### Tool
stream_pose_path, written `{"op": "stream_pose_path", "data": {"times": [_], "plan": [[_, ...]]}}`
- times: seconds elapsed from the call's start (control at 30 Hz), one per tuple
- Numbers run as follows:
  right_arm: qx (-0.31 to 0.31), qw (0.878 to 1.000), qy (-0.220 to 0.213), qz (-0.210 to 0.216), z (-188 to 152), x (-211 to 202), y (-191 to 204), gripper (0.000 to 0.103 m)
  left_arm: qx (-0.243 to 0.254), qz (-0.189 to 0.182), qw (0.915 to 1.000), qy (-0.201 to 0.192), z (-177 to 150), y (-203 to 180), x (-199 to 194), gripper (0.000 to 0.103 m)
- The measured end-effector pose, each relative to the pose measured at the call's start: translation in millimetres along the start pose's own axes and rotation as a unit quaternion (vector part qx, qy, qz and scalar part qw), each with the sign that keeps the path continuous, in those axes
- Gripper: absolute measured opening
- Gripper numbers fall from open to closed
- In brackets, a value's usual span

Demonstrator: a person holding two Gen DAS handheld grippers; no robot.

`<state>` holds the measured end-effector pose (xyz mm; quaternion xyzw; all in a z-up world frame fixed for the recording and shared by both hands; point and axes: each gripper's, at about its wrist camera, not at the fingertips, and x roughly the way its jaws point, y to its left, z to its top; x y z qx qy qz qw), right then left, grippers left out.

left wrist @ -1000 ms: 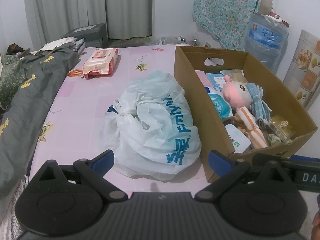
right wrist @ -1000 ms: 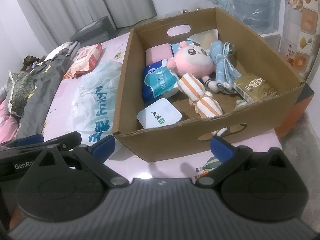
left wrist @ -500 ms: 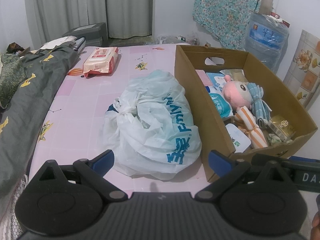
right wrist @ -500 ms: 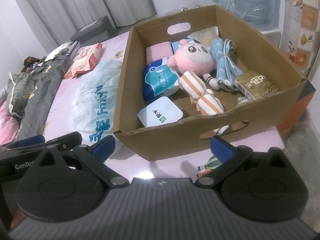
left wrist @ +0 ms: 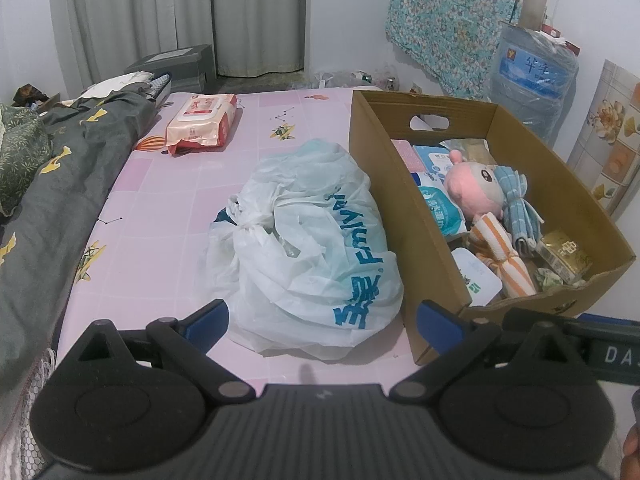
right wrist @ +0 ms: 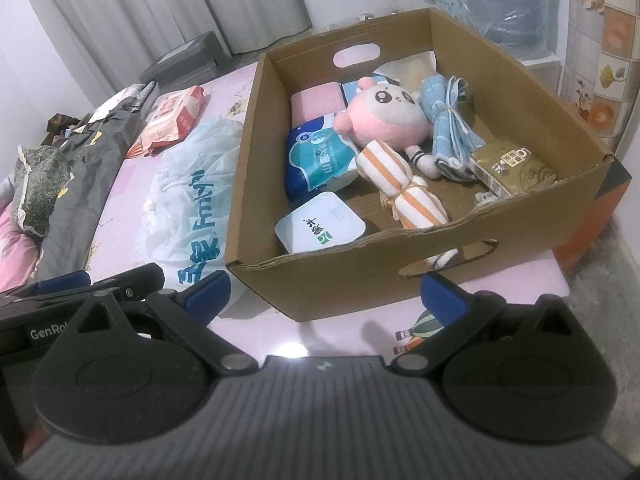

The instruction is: Organize soft objects

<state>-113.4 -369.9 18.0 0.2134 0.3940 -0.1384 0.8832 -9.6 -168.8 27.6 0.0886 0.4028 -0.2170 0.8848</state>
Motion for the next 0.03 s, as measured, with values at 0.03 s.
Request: {"op": "stream_pose_path", "data": {"times": [0.03], "plan": [[-0.001,1.000,0.000,0.000,-0.1,0.0,0.1,0.102,0.000,0.000,1.0000,0.000,-0.3,-0.3,0.7,0.101]]}}
